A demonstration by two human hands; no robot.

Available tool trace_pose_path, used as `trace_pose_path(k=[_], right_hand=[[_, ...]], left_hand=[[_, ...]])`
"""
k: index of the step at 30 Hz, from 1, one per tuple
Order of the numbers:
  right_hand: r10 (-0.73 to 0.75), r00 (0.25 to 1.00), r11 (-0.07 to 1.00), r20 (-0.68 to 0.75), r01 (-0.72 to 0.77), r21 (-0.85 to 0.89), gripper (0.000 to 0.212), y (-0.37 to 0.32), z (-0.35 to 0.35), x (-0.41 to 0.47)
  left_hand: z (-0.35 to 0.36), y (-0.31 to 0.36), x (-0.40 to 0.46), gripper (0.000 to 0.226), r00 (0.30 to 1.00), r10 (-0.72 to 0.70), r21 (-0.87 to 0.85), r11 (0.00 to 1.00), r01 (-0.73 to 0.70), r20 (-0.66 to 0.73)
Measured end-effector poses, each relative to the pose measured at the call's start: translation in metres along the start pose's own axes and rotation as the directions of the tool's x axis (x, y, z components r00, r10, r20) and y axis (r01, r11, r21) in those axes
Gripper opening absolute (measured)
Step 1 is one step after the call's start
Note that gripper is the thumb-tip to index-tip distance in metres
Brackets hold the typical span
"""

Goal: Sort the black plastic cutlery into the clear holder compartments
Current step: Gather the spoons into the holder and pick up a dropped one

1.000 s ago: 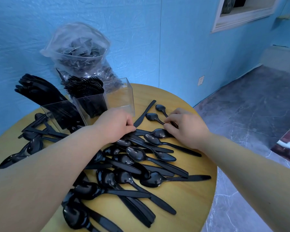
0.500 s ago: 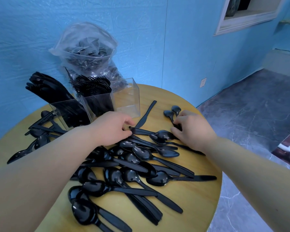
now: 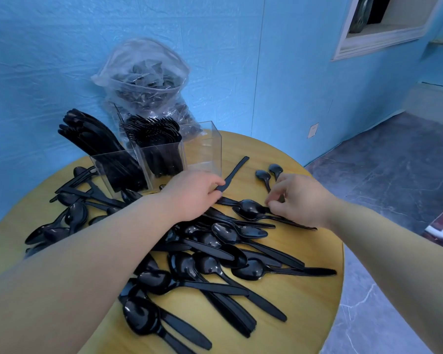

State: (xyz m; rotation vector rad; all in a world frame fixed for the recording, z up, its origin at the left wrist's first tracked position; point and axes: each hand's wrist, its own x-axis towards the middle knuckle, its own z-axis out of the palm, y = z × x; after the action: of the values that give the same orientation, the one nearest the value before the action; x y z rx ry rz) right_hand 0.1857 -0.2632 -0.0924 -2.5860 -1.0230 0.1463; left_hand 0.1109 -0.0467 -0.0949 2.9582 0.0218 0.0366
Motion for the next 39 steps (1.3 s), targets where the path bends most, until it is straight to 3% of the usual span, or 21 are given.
trace_pose_path(k=[4, 17, 26, 33, 39], right_hand=[[-0.007, 0.998, 0.999, 0.065, 0.010, -0.045, 0.015, 0.001, -0.002, -0.003], [0.062, 0.998, 0.998, 0.033, -0.063, 0.031, 0.004, -0.009, 0.006, 0.004], [0.106, 0.994, 0.989, 0.004, -0.106, 0.107, 0.011, -0.007, 0.004, 0.001], [0.106, 0.992, 0.991, -0.072, -0.099, 0.087, 0.012, -0.002, 0.006, -0.003], [0.097, 0.991, 0.993, -0.096, -0.090, 0.076, 0.011, -0.001, 0.009, 0.000]], left_hand=[[0.003, 0.003, 0.008, 0.039, 0.990, 0.010, 0.021, 1.000, -0.013, 0.138], [0.002, 0.002, -0.001, 0.007, 0.995, -0.099, -0.070, 0.992, 0.100, 0.021], [-0.001, -0.001, -0.001, 0.030, 0.984, -0.150, -0.081, 0.984, 0.158, 0.097], [-0.003, 0.002, 0.001, 0.026, 0.979, -0.168, -0.059, 0.983, 0.175, 0.116], [-0.002, 0.001, -0.008, 0.015, 0.986, -0.169, -0.055, 0.984, 0.169, 0.003]])
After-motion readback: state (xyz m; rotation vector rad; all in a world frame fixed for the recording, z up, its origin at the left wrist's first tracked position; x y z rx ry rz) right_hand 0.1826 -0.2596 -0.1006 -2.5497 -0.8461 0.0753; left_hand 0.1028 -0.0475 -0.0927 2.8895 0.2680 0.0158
